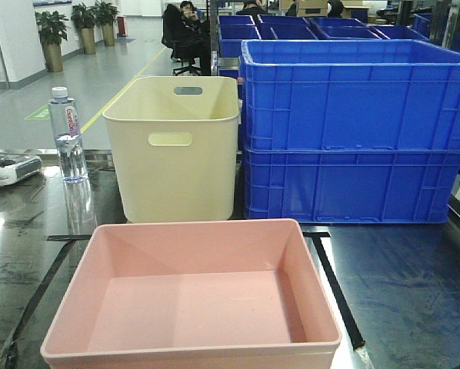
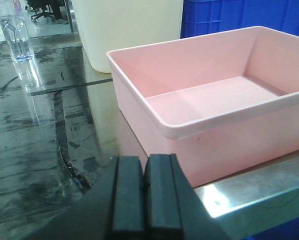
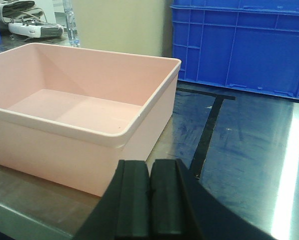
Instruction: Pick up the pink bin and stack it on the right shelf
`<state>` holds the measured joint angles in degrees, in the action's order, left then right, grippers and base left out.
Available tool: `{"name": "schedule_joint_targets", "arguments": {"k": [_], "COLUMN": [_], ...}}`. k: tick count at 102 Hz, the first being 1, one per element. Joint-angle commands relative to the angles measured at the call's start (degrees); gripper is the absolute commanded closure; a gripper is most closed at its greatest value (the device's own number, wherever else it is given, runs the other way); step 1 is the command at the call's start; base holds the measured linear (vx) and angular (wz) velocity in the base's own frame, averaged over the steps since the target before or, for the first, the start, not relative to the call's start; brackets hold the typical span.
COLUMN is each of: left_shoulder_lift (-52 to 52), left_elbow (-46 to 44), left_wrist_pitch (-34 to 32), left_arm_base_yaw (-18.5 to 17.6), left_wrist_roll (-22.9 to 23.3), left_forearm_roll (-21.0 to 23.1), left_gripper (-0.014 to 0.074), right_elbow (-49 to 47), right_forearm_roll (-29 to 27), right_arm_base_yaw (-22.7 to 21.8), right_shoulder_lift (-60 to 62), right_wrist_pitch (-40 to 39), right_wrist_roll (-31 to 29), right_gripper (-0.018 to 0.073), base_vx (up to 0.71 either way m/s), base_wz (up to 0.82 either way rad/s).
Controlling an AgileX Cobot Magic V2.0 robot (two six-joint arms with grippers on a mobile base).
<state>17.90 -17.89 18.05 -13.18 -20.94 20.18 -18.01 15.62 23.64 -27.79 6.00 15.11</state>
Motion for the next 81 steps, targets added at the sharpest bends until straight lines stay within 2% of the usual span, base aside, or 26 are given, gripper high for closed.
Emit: {"name": "schedule_joint_targets", "arguments": {"k": [1, 36, 40, 46, 65, 76, 81], "left_shoulder_lift": [0.5, 0.5, 0.3, -1.1, -12.6, -20.0, -19.6], "left_elbow": [-1.6, -1.2, -0.6, 1.1, 13.3, 19.5, 20.7], "left_wrist_pitch": [-4.8, -4.8, -5.2, -5.6, -14.1, -15.6, -16.3], "left_arm_base_yaw": [-0.1, -0.1, -0.1, 0.5, 6.2, 8.9, 9.4], "left_wrist_roll": [0.1, 0.1, -0.1, 0.5, 10.7, 13.2, 13.7], "left_forearm_roll": [1.1, 0.8, -0.1, -3.8, -11.3, -14.0, -14.1], "left_gripper": [0.0604, 0.0604, 0.0604, 0.0604, 0.0604, 0.0604, 0.0604], "right_elbow": [-1.7, -1.7, -1.7, -1.7, -1.7, -1.7, -1.7], "right_forearm_roll": [0.8, 0.8, 0.8, 0.8, 0.8, 0.8, 0.8], "right_arm_base_yaw": [-0.4, -0.4, -0.4, -0.4, -0.4, -0.4, -0.4], "right_shoulder_lift": [-0.1, -0.1, -0.1, -0.1, -0.1, -0.1, -0.2], "right_wrist_pitch": [-5.0, -5.0, -5.0, -5.0, -5.0, -5.0, -5.0], "right_wrist_roll": [-0.6, -0.6, -0.6, -0.6, -0.6, -0.6, -0.6], "right_gripper": [0.0571, 0.0571, 0.0571, 0.0571, 0.0571, 0.0571, 0.0571], "base_vx": [0.0, 0.0, 0.0, 0.0, 0.0, 0.0, 0.0], "base_wz": [0.0, 0.0, 0.0, 0.0, 0.0, 0.0, 0.0]}}
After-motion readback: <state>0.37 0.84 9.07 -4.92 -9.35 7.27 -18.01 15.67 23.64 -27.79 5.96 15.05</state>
